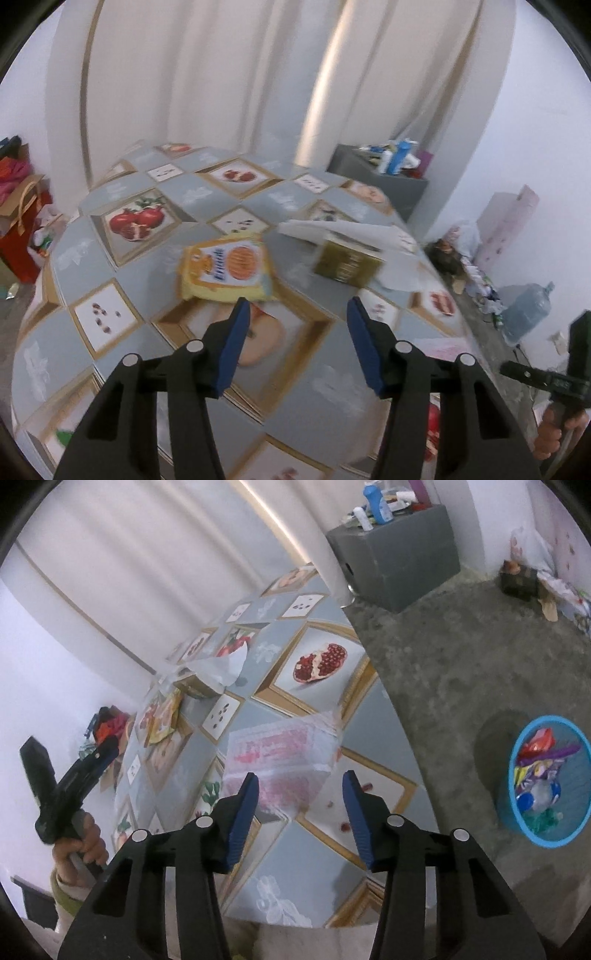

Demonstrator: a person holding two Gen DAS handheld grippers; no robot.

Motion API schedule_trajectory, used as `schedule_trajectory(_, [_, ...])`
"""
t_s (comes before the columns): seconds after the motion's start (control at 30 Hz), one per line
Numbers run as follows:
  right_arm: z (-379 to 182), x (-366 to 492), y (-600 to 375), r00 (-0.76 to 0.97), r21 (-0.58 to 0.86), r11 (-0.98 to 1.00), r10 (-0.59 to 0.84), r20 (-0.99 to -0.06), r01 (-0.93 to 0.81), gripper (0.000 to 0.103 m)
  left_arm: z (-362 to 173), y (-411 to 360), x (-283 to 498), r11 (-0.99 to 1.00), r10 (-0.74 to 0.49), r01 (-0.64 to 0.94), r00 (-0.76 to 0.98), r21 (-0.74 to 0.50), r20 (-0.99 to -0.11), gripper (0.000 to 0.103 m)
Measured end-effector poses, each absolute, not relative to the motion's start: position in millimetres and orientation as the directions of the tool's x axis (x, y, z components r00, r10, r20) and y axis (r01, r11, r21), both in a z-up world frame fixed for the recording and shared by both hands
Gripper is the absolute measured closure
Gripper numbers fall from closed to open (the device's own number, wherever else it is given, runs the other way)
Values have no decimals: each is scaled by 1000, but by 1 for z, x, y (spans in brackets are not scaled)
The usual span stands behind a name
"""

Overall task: Collect trash
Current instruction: 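Grasp the yellow Enaak snack bag with the left tool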

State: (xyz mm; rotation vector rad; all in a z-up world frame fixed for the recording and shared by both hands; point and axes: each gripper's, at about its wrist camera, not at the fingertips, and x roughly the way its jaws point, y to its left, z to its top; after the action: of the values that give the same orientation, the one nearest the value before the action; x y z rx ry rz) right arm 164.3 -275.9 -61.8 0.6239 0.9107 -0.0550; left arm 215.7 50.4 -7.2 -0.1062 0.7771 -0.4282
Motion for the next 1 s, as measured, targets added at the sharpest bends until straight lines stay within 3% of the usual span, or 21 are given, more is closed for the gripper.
schedule_trajectory(0.27, [-59,184,-260,614,405,870,161,-772,281,65,-23,62,290,946,-317,266,630,-187,-709,70])
schedule_trajectory(0.67, [-65,210,-254,599,379,880,144,-787,287,65,-61,57,363,961,-241,254,558,-112,-794,70])
schedule_trajectory(1.0, [-69,204,-253,588,379,877,146,-796,296,65,-72,39,315,933,-220,359,528,-19,-821,70])
